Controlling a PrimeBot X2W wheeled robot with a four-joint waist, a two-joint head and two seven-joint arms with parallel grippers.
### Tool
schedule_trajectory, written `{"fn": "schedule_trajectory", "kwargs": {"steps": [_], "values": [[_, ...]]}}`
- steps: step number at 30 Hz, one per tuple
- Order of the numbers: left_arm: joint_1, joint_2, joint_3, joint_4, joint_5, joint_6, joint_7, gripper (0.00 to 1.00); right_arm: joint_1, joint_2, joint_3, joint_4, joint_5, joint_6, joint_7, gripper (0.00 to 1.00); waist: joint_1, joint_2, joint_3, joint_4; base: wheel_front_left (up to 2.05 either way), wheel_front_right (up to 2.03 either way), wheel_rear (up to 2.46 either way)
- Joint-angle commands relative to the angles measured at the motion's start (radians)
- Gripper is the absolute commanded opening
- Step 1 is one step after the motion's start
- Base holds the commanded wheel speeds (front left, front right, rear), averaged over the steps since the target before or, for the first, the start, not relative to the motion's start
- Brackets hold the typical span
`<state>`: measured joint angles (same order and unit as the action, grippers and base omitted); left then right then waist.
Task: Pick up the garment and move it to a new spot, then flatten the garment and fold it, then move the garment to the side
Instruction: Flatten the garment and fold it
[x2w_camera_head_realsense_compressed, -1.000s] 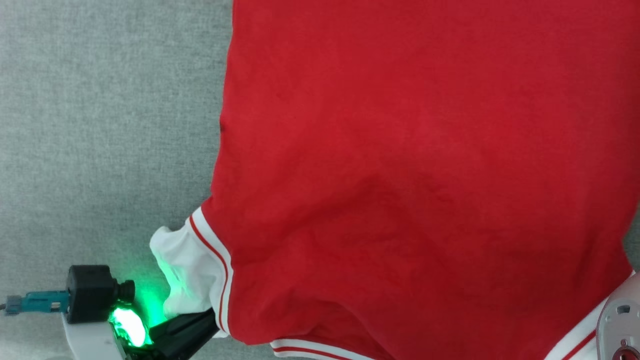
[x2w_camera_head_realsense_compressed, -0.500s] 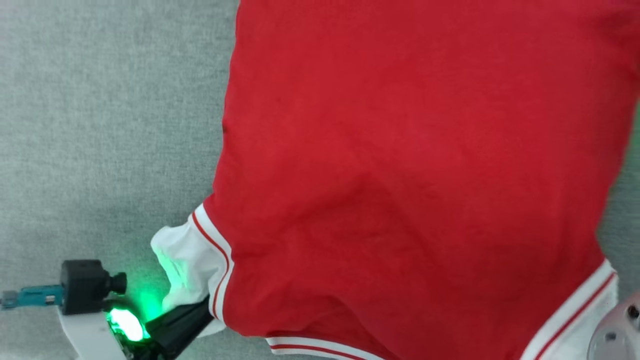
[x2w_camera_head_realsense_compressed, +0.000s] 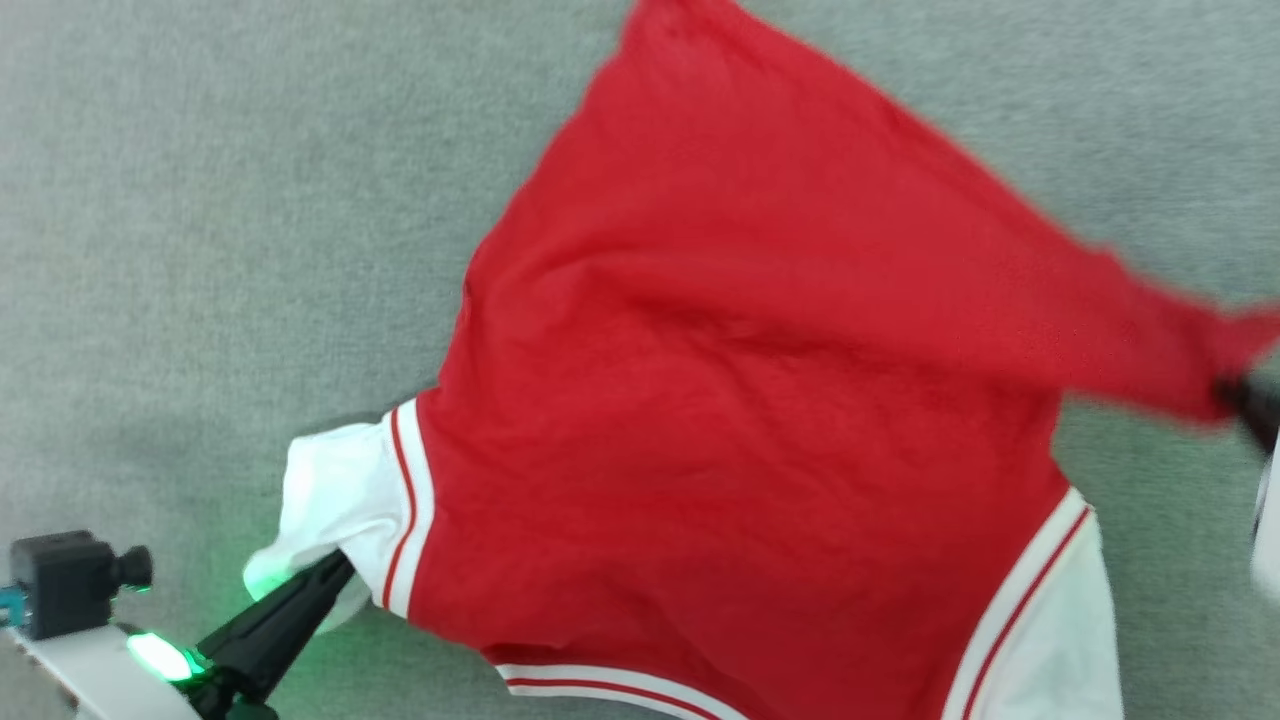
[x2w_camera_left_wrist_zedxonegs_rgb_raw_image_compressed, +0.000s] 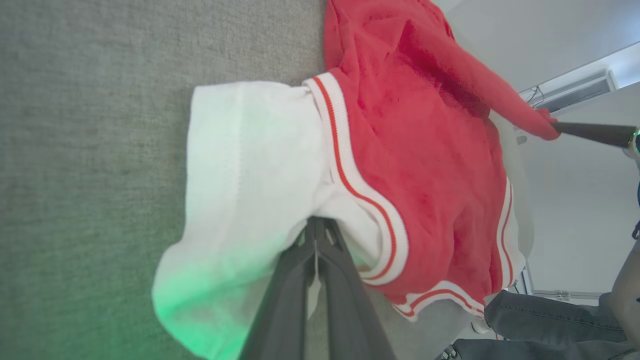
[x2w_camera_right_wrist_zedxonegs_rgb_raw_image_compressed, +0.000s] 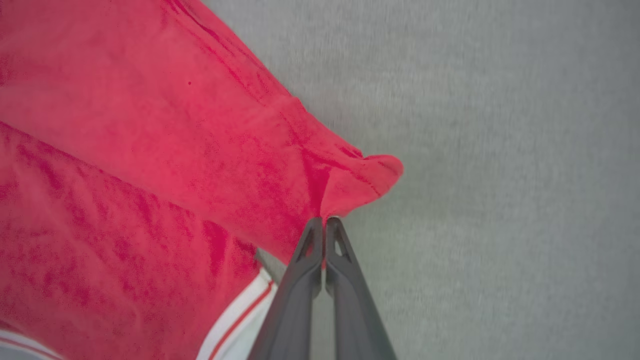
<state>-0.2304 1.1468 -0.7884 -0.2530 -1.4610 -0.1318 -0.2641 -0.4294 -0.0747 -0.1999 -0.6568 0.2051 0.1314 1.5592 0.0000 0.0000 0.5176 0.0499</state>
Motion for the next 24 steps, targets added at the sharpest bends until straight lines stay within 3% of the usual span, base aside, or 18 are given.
{"fn": "schedule_trajectory", "kwargs": {"steps": [1, 10, 16, 21, 22, 23, 24], "values": [[0.023, -0.003, 0.018, 0.003, -0.007, 0.002, 0.001, 0.00, 0.064, 0.004, -0.002, -0.029, 0.019, -0.001, 0.004, 0.00, 0.0000, 0.0000, -0.040, -0.036, 0.00, 0.00, 0.00], [0.122, -0.004, 0.135, -0.010, 0.018, 0.002, 0.001, 0.00, 0.553, 0.019, 0.075, -0.184, 0.078, -0.001, -0.054, 0.00, 0.0000, 0.0000, -0.051, -0.077, 0.00, 0.00, 0.00], [0.154, -0.008, 0.178, -0.015, 0.030, 0.002, 0.001, 0.00, 0.767, 0.025, 0.186, -0.105, 0.088, -0.001, -0.236, 0.00, 0.0000, 0.0000, -0.040, -0.091, 0.00, 0.00, 0.00], [0.167, -0.010, 0.204, -0.009, 0.030, 0.002, 0.001, 0.00, 0.809, 0.025, 0.293, 0.006, 0.050, -0.001, -0.393, 0.00, 0.0000, 0.0000, -0.034, -0.103, 0.00, 0.00, 0.00], [0.170, -0.007, 0.205, -0.008, 0.035, 0.002, 0.001, 0.00, 0.800, 0.025, 0.304, 0.023, 0.041, -0.001, -0.427, 0.06, 0.0000, 0.0000, -0.035, -0.106, 0.00, 0.00, 0.00], [0.174, -0.006, 0.206, -0.008, 0.038, 0.002, 0.001, 0.00, 0.789, 0.025, 0.314, 0.034, 0.031, -0.001, -0.457, 0.42, 0.0000, 0.0000, -0.035, -0.108, 0.00, 0.00, 0.00], [0.176, -0.006, 0.208, -0.008, 0.038, 0.002, 0.001, 0.00, 0.782, 0.025, 0.323, 0.037, 0.020, -0.001, -0.481, 1.00, 0.0000, 0.0000, -0.037, -0.110, 0.00, 0.00, 0.00]]}}
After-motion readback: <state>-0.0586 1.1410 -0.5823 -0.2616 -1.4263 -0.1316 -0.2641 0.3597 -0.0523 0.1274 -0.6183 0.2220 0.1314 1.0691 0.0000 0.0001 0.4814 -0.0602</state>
